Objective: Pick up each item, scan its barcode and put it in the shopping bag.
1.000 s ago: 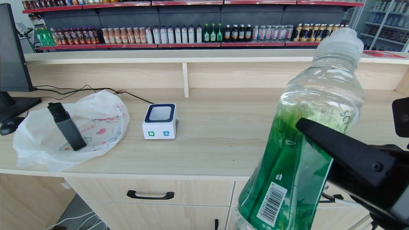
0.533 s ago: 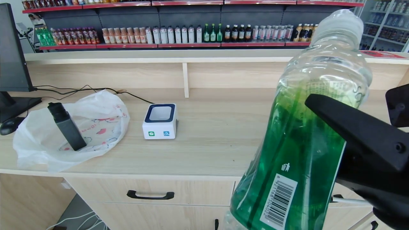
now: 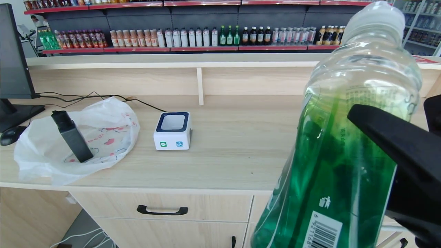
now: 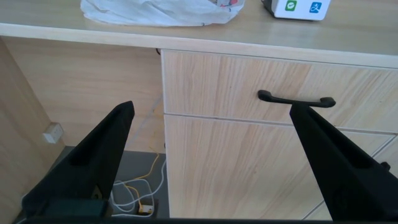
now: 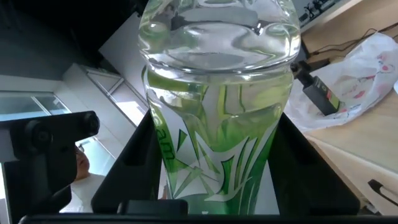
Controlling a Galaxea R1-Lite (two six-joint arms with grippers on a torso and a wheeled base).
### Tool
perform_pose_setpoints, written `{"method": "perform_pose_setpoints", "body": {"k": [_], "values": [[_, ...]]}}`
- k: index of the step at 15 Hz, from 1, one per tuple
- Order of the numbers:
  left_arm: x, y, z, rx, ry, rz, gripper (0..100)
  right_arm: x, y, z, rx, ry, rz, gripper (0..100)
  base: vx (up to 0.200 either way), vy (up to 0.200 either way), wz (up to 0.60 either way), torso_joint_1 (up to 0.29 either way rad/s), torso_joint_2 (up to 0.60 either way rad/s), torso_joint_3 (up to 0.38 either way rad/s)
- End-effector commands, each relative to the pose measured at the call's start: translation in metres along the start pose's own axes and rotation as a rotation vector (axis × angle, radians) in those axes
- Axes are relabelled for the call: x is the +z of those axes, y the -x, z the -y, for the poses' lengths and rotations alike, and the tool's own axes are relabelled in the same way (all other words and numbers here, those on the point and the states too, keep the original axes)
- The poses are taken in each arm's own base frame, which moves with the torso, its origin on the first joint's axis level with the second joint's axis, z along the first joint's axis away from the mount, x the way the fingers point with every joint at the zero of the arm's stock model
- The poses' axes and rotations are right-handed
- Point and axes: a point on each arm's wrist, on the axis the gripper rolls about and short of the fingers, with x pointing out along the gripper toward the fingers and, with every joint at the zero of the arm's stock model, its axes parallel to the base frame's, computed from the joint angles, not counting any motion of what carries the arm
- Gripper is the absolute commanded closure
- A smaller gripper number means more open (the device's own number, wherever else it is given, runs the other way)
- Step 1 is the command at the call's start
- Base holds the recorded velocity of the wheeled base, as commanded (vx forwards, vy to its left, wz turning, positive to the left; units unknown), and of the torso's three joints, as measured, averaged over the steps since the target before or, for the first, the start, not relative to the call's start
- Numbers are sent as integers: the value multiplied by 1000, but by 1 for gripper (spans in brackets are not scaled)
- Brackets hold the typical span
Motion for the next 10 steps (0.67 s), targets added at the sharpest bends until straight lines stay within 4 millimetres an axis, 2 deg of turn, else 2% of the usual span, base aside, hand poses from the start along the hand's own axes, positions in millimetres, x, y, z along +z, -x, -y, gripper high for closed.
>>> {"method": "perform_pose_setpoints", "body": {"k": [1, 10], "values": [[0, 0, 0, 0, 1, 1, 0, -1, 2, -6, 24, -9, -7, 100, 0, 0, 0, 0, 0, 0], [0, 0, 0, 0, 1, 1, 0, -3, -3, -2, 17, 37, -12, 100, 0, 0, 0, 0, 0, 0]]}}
